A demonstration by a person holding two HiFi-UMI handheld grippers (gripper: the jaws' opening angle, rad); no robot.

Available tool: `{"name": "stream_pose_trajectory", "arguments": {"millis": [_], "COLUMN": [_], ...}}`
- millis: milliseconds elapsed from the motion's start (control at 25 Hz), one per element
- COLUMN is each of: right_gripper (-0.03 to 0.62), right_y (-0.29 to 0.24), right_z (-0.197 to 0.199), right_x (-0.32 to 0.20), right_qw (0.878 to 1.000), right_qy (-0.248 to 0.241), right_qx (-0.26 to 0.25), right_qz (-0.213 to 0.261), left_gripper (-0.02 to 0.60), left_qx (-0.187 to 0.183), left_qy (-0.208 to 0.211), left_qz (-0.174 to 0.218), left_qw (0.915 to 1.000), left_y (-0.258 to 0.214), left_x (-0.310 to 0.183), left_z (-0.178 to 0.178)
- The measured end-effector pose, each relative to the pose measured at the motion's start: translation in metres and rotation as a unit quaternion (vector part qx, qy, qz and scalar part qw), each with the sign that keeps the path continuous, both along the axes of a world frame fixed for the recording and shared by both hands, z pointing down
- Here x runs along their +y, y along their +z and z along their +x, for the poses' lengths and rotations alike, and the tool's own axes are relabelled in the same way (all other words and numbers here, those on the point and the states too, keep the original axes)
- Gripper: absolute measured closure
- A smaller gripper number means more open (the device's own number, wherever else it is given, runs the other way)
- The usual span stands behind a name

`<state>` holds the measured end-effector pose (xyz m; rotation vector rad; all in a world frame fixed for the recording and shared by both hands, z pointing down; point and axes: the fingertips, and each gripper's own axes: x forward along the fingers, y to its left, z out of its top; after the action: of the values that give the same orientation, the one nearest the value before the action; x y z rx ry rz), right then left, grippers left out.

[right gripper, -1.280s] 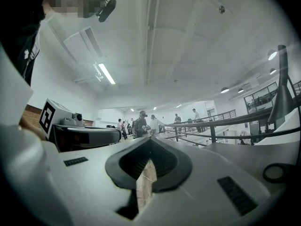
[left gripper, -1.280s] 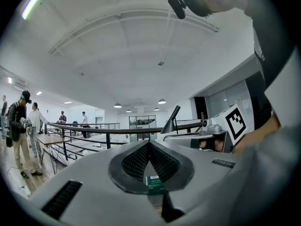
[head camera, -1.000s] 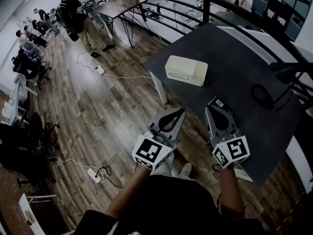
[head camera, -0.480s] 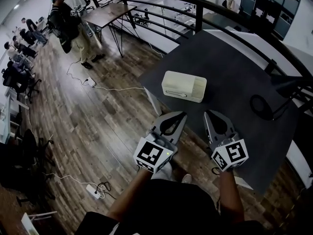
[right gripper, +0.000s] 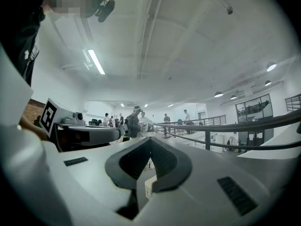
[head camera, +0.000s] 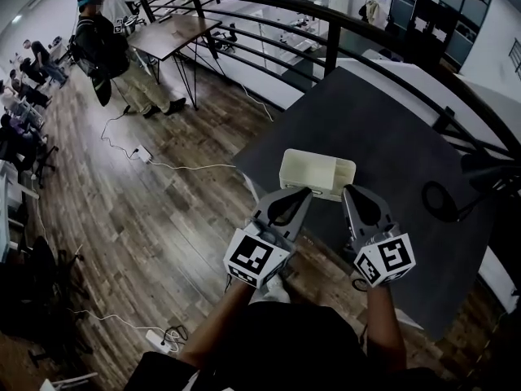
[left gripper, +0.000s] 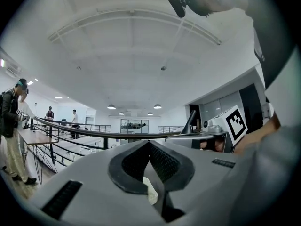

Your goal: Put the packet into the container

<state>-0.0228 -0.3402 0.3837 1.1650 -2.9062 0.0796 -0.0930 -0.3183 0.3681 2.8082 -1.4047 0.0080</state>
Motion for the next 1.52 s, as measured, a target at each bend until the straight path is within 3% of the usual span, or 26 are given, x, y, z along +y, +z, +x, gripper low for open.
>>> {"name": "stream_pose_trajectory", "arguments": {"millis": [200, 400, 760, 1040, 1160, 1320, 1520], "right_gripper": [0.591, 0.591, 0.591, 0.589, 0.588, 0.471, 0.388], "right_y": [-0.001, 0.006, 0.021, 0.076, 0.11, 0.155, 0.204], "right_z": [-0.011, -0.006, 0.036, 0.098, 0.129, 0.164, 0.186], "right_x": [-0.019, -0.03, -0.045, -0.037, -0.025, -0.002, 0.026], "right_qw": [1.0, 0.999, 0.999, 0.991, 0.979, 0.956, 0.909], "right_qy": [0.027, 0.032, 0.03, 0.021, 0.023, 0.011, -0.037], "right_qx": [-0.007, 0.012, 0.019, 0.087, 0.155, 0.222, 0.337], "right_qz": [-0.004, -0.004, -0.036, -0.104, -0.131, -0.191, -0.244], "left_gripper": [0.575, 0.575, 0.575, 0.575, 0.575, 0.575, 0.575], "left_qx": [0.01, 0.015, 0.001, -0.005, -0.001, 0.002, 0.003], "left_qy": [0.014, 0.026, 0.04, 0.092, 0.113, 0.146, 0.167], "left_qz": [-0.001, -0.01, -0.012, -0.025, -0.031, -0.036, -0.039], "left_qw": [0.9998, 0.9995, 0.9991, 0.9955, 0.9931, 0.9886, 0.9851], "left_y": [0.001, 0.01, 0.009, 0.027, 0.034, 0.035, 0.036], "left_x": [-0.021, -0.036, -0.047, -0.051, -0.052, -0.05, -0.047], "left_z": [-0.017, -0.013, 0.022, 0.077, 0.101, 0.13, 0.149]}}
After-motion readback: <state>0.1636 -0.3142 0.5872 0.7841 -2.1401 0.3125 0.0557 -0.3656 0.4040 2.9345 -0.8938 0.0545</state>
